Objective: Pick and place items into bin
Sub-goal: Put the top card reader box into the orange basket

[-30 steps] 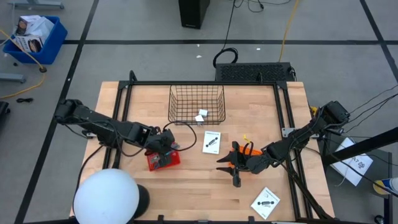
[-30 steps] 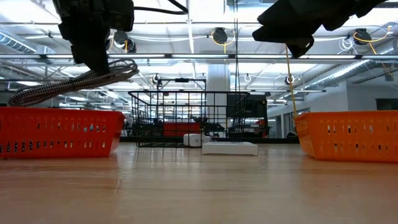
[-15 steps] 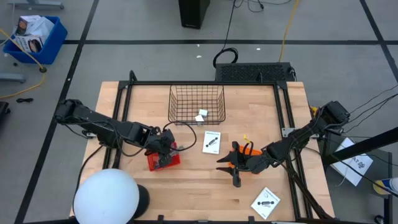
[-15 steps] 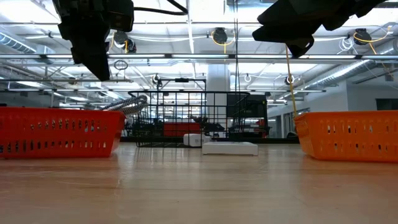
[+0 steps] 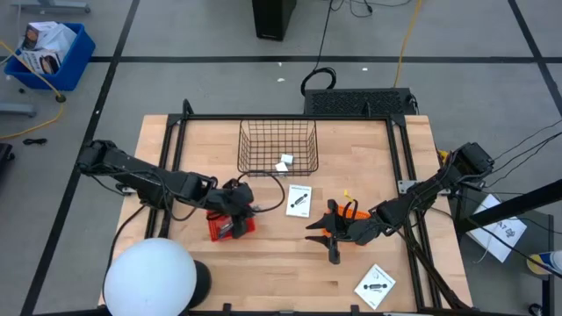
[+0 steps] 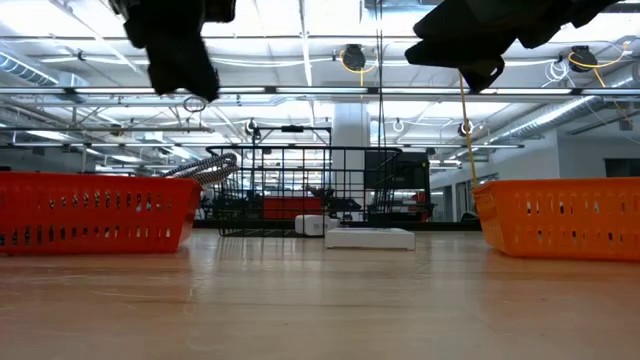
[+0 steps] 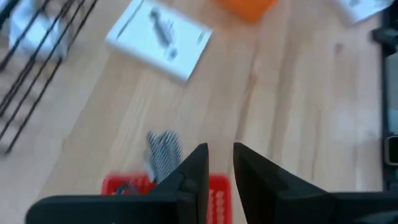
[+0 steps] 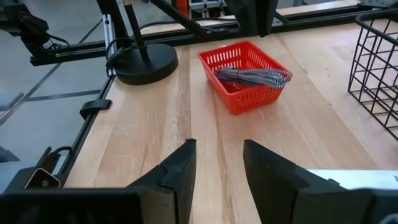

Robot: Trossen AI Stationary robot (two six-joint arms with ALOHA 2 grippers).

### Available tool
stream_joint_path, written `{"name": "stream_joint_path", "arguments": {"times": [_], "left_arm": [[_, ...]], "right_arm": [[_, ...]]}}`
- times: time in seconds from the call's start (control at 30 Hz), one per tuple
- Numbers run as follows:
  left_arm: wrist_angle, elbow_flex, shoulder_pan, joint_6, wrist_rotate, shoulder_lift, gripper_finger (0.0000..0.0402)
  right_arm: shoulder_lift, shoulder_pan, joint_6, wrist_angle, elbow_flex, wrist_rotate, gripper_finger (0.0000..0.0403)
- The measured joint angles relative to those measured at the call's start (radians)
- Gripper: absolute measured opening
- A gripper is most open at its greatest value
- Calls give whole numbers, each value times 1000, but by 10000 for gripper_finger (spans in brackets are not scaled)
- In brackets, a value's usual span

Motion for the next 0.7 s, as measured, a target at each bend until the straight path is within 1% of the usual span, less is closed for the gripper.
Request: {"name": "stream_joint_path", "arguments": {"times": [0.13, 0.43, 0.57, 0.7], "left_arm": [[108, 0, 0, 90, -6, 0, 76], [373, 0, 7, 252, -72, 0, 76], [408, 1, 36, 293, -46, 0, 76], [400, 1, 67, 280, -29, 2, 76]], "right_arm": [[0, 0, -18, 23, 0, 0, 125], [0, 0, -15, 28, 0, 0, 125], [0, 0, -15, 28, 0, 0, 125], [0, 0, -15, 31, 0, 0, 125]]}}
